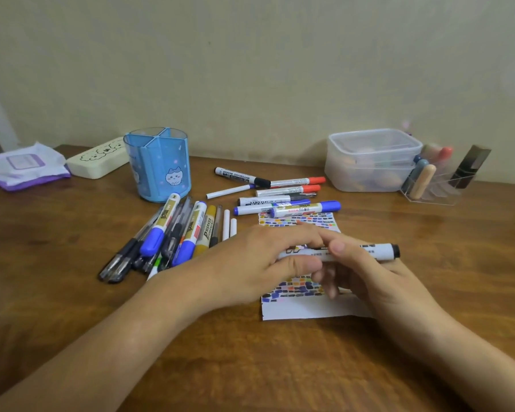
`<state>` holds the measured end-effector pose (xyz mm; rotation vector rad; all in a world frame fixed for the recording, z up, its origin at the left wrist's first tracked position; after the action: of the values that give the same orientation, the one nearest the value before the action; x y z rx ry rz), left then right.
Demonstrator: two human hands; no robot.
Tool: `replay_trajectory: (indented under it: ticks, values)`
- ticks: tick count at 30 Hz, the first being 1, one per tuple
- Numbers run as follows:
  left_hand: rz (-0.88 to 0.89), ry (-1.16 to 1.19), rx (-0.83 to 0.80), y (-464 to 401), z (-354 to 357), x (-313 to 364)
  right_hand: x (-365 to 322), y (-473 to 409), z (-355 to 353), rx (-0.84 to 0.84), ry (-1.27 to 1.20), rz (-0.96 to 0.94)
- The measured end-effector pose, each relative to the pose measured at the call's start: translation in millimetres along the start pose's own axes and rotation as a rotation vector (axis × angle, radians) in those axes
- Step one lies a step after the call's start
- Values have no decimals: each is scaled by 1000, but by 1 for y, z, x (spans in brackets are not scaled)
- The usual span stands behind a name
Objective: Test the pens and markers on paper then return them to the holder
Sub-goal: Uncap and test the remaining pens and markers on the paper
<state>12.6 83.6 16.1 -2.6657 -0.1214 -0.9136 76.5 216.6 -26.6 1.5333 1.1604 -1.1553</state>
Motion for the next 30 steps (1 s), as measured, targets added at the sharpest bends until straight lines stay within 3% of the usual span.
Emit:
replay_trajectory:
  ticks: [11, 18, 23, 30]
  values:
    - [-35, -108, 49, -2, -3, -2, -15, 13, -2, 50, -23, -51]
    - [-288, -297, -183, 17, -16, -21, -27, 28, -12, 134, -217, -23]
    - [-322, -356, -323, 24, -14, -34, -23, 27, -11, 140, -83, -24]
    - [-317, -383, -350, 24, -12, -40, -18, 26, -1, 123, 25, -3]
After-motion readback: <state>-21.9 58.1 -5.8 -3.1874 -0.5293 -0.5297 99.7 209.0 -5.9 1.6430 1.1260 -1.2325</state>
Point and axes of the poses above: each hand's wrist, its own y-axis away from the middle knuckle, its own z-axis out of the palm, x = y × z, the point moved 6 cm from there along -y, towards the middle knuckle, and after that the axes turned 11 degrees about z, right-handed, at the moved point
